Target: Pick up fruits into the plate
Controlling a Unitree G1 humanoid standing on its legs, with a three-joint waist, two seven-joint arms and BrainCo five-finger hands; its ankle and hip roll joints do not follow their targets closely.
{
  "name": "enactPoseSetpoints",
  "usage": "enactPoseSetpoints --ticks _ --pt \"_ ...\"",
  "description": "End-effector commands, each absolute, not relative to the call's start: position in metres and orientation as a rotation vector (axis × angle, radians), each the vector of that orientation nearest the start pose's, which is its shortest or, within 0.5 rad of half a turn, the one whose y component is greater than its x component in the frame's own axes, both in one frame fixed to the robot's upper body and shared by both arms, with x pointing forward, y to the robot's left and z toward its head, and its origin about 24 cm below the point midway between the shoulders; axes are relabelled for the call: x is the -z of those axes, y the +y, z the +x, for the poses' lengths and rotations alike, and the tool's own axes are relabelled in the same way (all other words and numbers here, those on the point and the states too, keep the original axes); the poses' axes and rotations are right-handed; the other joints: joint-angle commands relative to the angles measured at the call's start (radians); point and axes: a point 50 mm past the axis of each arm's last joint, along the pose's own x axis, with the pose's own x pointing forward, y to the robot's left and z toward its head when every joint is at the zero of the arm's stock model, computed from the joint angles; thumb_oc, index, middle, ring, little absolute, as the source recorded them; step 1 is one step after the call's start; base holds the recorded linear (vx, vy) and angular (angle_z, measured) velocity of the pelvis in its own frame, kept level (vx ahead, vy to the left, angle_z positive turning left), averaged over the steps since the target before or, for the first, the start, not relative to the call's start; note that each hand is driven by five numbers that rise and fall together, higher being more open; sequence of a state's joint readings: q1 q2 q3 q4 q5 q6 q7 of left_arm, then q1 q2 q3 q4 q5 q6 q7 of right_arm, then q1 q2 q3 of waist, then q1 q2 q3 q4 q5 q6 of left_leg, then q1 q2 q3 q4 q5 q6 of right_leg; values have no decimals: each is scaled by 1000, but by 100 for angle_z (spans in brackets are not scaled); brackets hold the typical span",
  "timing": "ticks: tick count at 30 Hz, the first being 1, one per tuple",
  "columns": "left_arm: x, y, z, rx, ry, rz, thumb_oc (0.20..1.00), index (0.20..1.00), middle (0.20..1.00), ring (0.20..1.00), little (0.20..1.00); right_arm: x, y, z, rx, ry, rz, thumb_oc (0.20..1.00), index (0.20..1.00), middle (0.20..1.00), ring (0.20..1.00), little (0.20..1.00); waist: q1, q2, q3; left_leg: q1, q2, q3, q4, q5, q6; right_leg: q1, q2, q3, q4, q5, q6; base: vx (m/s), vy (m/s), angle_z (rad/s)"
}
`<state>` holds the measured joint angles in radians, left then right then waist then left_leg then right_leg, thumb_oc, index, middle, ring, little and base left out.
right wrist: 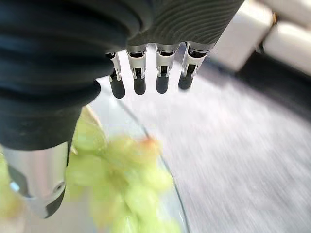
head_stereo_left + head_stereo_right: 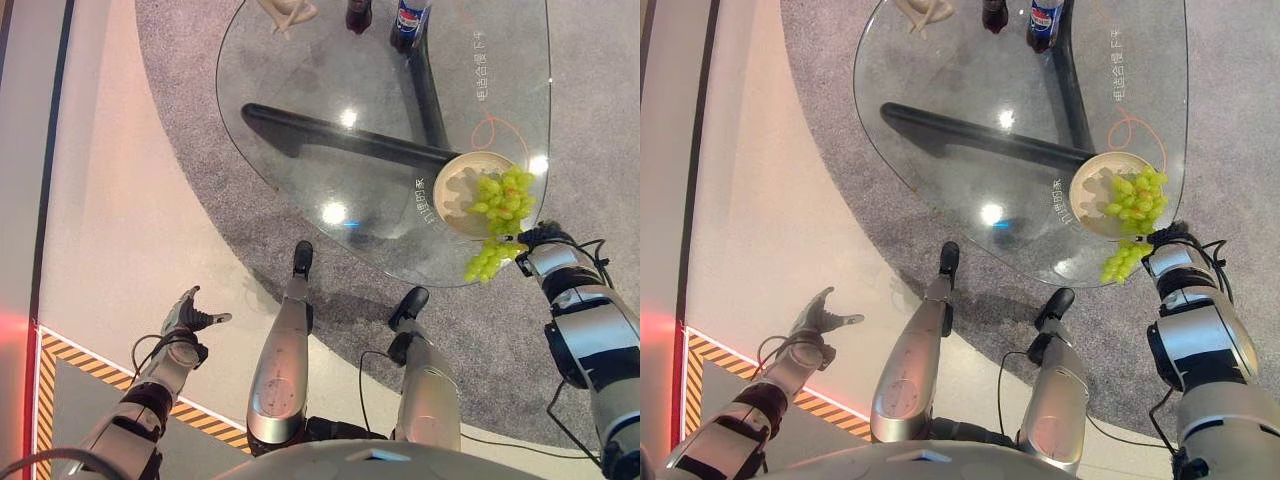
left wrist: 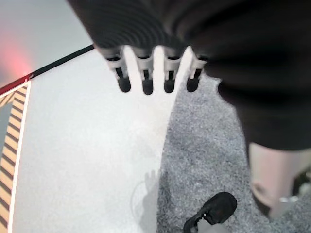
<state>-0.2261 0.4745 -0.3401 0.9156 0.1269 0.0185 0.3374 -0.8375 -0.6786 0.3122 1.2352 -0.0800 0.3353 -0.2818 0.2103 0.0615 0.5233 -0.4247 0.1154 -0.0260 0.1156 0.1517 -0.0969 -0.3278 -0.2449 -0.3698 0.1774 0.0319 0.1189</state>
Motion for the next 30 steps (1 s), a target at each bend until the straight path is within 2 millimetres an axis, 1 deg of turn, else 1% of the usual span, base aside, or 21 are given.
enactPoseSetpoints --ticks 1,4,7,9,10,11,12,13,14,16,17,19,20,21,23,25,26,27,29,30 --pt "82 282 207 -175 696 859 1000 1000 1000 1000 1000 -127 -386 325 814 447 -1022 1000 1000 1000 1000 1000 -10 42 -3 8 -104 47 42 -123 80 -81 49 45 174 -84 -25 0 0 0" --pt "84 283 204 -184 706 855 1000 1000 1000 1000 1000 -138 -378 332 831 297 -1035 1000 1000 1000 1000 1000 -20 36 -3 30 -98 59 37 -129 78 -63 55 48 163 -84 -24 -23 2 -2" --pt "86 286 199 -199 720 857 1000 1000 1000 1000 1000 -142 -364 338 807 137 -1051 1000 1000 1000 1000 1000 -33 26 -3 67 -93 68 29 -139 76 -32 62 52 149 -85 -24 -37 12 -2" --pt "90 288 195 -218 741 850 1000 1000 1000 1000 1000 -144 -344 344 738 -7 -1122 1000 1000 1000 1000 1000 -50 11 -3 113 -87 78 20 -145 72 12 64 57 125 -83 -21 -43 41 -6" --pt "90 288 194 -228 740 844 1000 1000 1000 1000 1000 -144 -337 345 710 -53 -1143 1000 1000 1000 1000 1000 -54 7 -3 126 -84 82 17 -146 70 25 65 57 118 -81 -20 -48 33 -13" --pt "90 289 195 -243 741 836 1000 1000 1000 1000 1000 -144 -327 347 669 -114 -1171 1000 1000 1000 1000 1000 -63 -3 -3 150 -80 88 11 -148 68 49 69 64 101 -79 -18 -48 23 -14" --pt "89 289 197 -253 744 831 1000 1000 1000 1000 1000 -138 -318 346 628 -144 -1176 1000 1000 1000 1000 1000 -71 -13 -3 177 -74 95 5 -152 65 77 69 65 88 -79 -16 -41 21 -15" --pt "90 289 197 -254 745 822 1000 1000 1000 1000 1000 -131 -312 344 587 -159 -1180 1000 1000 1000 1000 1000 -78 -19 -9 195 -67 100 -1 -155 62 96 67 63 79 -78 -14 -11 15 -13" --pt "91 290 196 -251 755 814 1000 1000 1000 1000 1000 -118 -304 341 537 -165 -1201 1000 1000 1000 1000 1000 -87 -30 -25 215 -61 104 -10 -156 60 116 71 69 63 -75 -10 24 7 -9" --pt "95 290 192 -233 790 821 1000 1000 1000 1000 1000 -94 -295 332 472 -136 -1192 1000 1000 1000 1000 1000 -98 -42 -56 242 -49 107 -26 -157 56 147 71 67 38 -71 -6 69 3 -4" --pt "98 290 187 -228 808 814 1000 1000 1000 1000 1000 -78 -289 327 422 -112 -1186 1000 1000 1000 1000 1000 -107 -53 -77 265 -44 106 -37 -157 54 170 74 76 19 -68 -3 95 9 -6" --pt "105 290 177 -216 851 811 1000 1000 1000 1000 1000 -47 -285 309 342 -30 -1147 1000 1000 1000 1000 1000 -121 -72 -123 304 -37 116 -57 -161 51 213 73 80 -16 -63 2 87 14 -15" --pt "107 290 173 -213 861 811 1000 1000 1000 1000 1000 -38 -284 304 313 -1 -1136 1000 1000 1000 1000 1000 -125 -78 -136 314 -36 119 -62 -162 51 223 73 83 -27 -60 5 77 20 -28" --pt "112 290 164 -209 906 809 1000 1000 1000 1000 1000 -13 -282 286 272 84 -1092 1000 1000 1000 1000 1000 -136 -89 -171 338 -28 129 -74 -162 48 246 66 87 -53 -49 10 72 31 -30" --pt "118 290 153 -205 962 795 1000 1000 1000 1000 1000 13 -278 268 210 184 -1054 1000 1000 1000 1000 1000 -152 -97 -213 370 -16 150 -94 -159 43 274 61 91 -87 -35 19 72 39 -23" --pt "121 289 148 -206 992 783 1000 1000 1000 1000 1000 27 -276 256 190 235 -1033 1000 1000 1000 1000 1000 -163 -102 -237 391 -6 166 -111 -154 37 294 59 93 -112 -24 24 37 20 -22" --pt "123 289 146 -209 1013 773 1000 1000 1000 1000 1000 38 -274 246 173 289 -1011 1000 1000 1000 1000 1000 -173 -105 -255 403 2 180 -121 -150 30 307 55 93 -130 -16 30 34 22 -28" --pt "126 289 141 -219 1044 756 1000 1000 1000 1000 1000 53 -272 232 167 368 -979 1000 1000 1000 1000 1000 -186 -107 -280 418 11 199 -130 -146 24 322 50 94 -147 -9 35 43 24 -24" --pt "129 288 136 -227 1095 725 1000 1000 1000 1000 1000 77 -272 208 137 503 -931 1000 1000 1000 1000 1000 -207 -108 -313 438 20 221 -130 -151 21 337 45 100 -155 -6 38 57 14 -16" --pt "130 288 134 -224 1107 722 1000 1000 1000 1000 1000 82 -271 201 123 528 -928 1000 1000 1000 1000 1000 -211 -108 -321 444 22 225 -130 -153 21 341 44 102 -157 -6 39 67 1 -20"
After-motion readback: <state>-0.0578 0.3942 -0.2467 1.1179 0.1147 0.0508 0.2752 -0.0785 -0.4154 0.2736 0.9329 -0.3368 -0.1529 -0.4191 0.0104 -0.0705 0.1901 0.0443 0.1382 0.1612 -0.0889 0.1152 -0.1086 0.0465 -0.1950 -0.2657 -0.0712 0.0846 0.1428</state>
